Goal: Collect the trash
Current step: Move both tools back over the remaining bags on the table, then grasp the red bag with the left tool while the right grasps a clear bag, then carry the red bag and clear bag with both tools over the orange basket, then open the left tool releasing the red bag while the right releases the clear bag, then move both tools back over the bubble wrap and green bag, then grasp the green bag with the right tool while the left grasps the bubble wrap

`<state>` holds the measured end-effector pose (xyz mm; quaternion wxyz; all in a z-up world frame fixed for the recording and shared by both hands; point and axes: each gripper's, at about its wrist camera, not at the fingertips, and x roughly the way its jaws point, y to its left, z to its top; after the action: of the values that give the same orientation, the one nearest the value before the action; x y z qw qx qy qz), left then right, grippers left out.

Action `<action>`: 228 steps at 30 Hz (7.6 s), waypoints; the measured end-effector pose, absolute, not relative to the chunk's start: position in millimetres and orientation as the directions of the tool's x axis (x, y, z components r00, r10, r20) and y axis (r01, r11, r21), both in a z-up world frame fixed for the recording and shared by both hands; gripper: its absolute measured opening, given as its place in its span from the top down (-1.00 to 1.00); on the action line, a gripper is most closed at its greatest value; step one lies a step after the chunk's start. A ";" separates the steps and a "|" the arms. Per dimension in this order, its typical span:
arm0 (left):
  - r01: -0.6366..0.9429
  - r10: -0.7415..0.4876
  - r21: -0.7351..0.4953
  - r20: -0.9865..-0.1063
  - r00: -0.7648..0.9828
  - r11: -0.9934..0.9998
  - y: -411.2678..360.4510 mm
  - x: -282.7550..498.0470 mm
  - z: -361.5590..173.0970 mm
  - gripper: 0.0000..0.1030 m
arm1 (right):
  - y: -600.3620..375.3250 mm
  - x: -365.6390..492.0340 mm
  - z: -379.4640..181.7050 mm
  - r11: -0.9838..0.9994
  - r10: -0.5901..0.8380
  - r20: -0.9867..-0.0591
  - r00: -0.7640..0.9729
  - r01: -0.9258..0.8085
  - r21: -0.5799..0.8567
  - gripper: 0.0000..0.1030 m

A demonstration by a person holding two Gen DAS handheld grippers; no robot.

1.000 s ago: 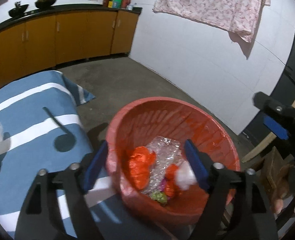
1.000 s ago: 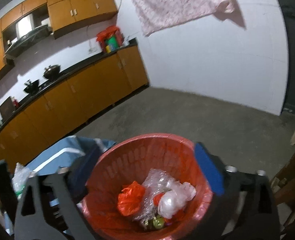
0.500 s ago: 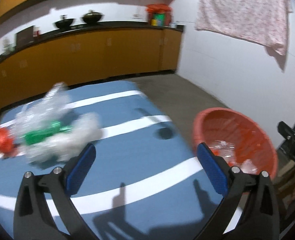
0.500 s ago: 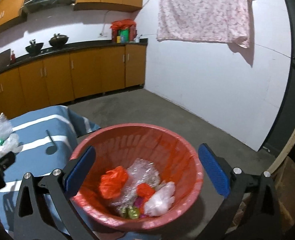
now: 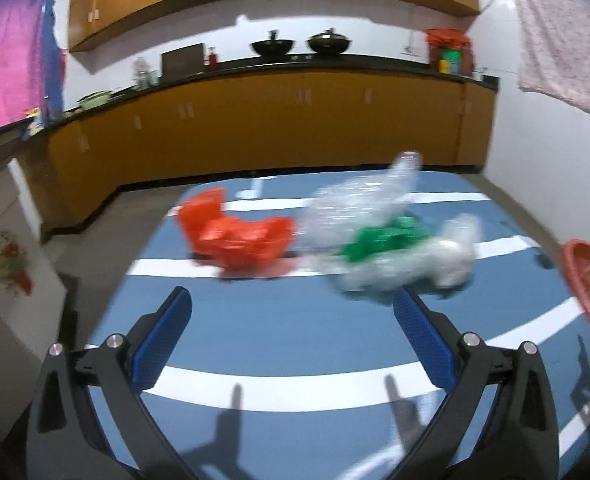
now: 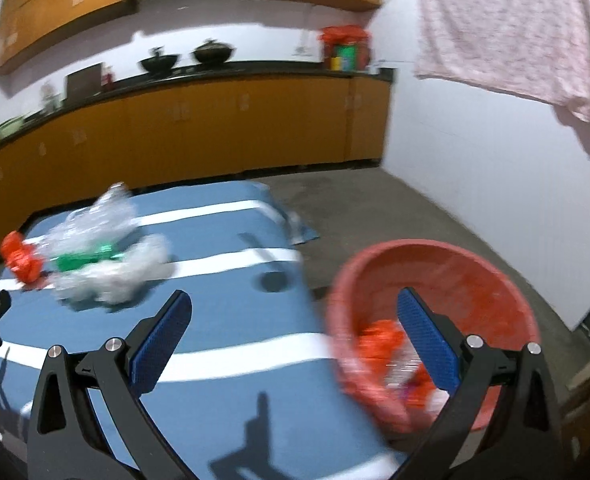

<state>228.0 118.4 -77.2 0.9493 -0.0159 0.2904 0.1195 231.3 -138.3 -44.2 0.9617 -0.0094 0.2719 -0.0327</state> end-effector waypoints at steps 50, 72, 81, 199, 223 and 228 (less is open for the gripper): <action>-0.367 0.212 -0.085 -0.688 0.694 0.926 234.8 341.9 -103.0 -0.92 | -47.3 307.0 -95.9 0.988 0.152 -0.711 0.686 -0.111 0.105 0.25; -0.252 0.088 -0.139 -0.691 0.718 0.958 214.4 327.8 -95.5 0.20 | -68.4 281.6 -74.6 0.988 0.151 -0.662 0.734 -0.103 0.111 0.25; -0.171 0.042 -0.150 -0.621 0.783 0.974 182.1 280.5 -48.7 0.20 | -89.0 252.2 -49.4 0.991 0.128 -0.608 0.783 -0.080 0.105 0.26; -0.117 0.140 0.076 -0.581 0.802 0.990 110.9 245.3 -78.7 -0.89 | -101.8 269.9 -48.2 0.986 0.168 -0.565 0.808 -0.130 0.107 -0.30; -0.307 0.245 -0.020 -0.555 0.795 0.952 233.6 225.3 -79.3 -0.89 | 48.0 366.3 -98.1 0.983 0.181 -0.727 0.662 -0.120 0.136 -0.20; -0.293 0.231 -0.023 -0.555 0.799 0.956 226.4 230.6 -78.4 -0.89 | 61.5 371.0 -106.3 0.981 0.176 -0.739 0.650 -0.175 0.081 -0.14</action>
<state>230.6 226.4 -78.4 0.9468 -0.0540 0.2853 0.1384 371.0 61.5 -106.3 0.9083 0.0010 0.4070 0.0967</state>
